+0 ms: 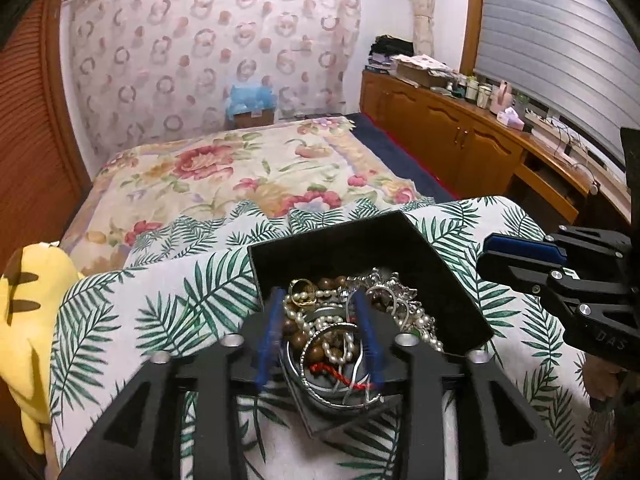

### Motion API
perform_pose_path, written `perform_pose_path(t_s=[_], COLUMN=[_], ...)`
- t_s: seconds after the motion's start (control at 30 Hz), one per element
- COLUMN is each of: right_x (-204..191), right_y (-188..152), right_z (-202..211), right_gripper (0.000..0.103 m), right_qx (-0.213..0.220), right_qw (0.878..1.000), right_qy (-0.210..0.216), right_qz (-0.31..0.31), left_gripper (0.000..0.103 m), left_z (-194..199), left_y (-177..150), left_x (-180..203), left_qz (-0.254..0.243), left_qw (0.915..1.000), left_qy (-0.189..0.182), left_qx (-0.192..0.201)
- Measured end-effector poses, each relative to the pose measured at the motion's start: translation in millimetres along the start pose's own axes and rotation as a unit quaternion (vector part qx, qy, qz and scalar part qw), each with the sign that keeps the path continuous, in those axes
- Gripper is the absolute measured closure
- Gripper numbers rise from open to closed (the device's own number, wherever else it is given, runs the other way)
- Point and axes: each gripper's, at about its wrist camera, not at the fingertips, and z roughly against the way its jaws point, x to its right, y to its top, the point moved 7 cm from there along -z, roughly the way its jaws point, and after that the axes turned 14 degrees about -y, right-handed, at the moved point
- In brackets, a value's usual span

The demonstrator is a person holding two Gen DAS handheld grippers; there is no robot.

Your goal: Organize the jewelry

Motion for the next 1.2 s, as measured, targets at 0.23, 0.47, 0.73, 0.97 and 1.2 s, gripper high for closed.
perform_pose_path(t_s=[0.23, 0.47, 0.73, 0.97, 1.2], right_x=[-1.0, -10.7, -20.2, -16.2, -7.2], right_y=[-14.0, -17.6, -20.6, -27.2, -35.0], right_z=[29.8, 69.8, 120.0, 155.4, 178.9], right_gripper=[0.063, 0.035, 0.008, 0.004, 0.004], right_qx=[0.012, 0.041, 0.081, 0.108, 0.123], right_qw=[1.000, 0.998, 0.994, 0.988, 0.984], right_qy=[-0.023, -0.038, -0.052, -0.079, -0.099], right_qz=[-0.017, -0.033, -0.054, -0.071, -0.081], left_gripper=[0.014, 0.008, 0.008, 0.008, 0.008], left_z=[38.1, 85.7, 128.5, 158.1, 175.8], left_y=[-14.9, -30.1, -40.1, -49.5, -60.8], left_x=[10.6, 21.6, 36.2, 47.5, 51.8], left_qz=[0.012, 0.016, 0.013, 0.008, 0.013], left_qw=[0.9993, 0.9976, 0.9946, 0.9918, 0.9898], left_qy=[0.030, 0.049, 0.063, 0.077, 0.087], left_qx=[0.021, 0.047, 0.081, 0.101, 0.112])
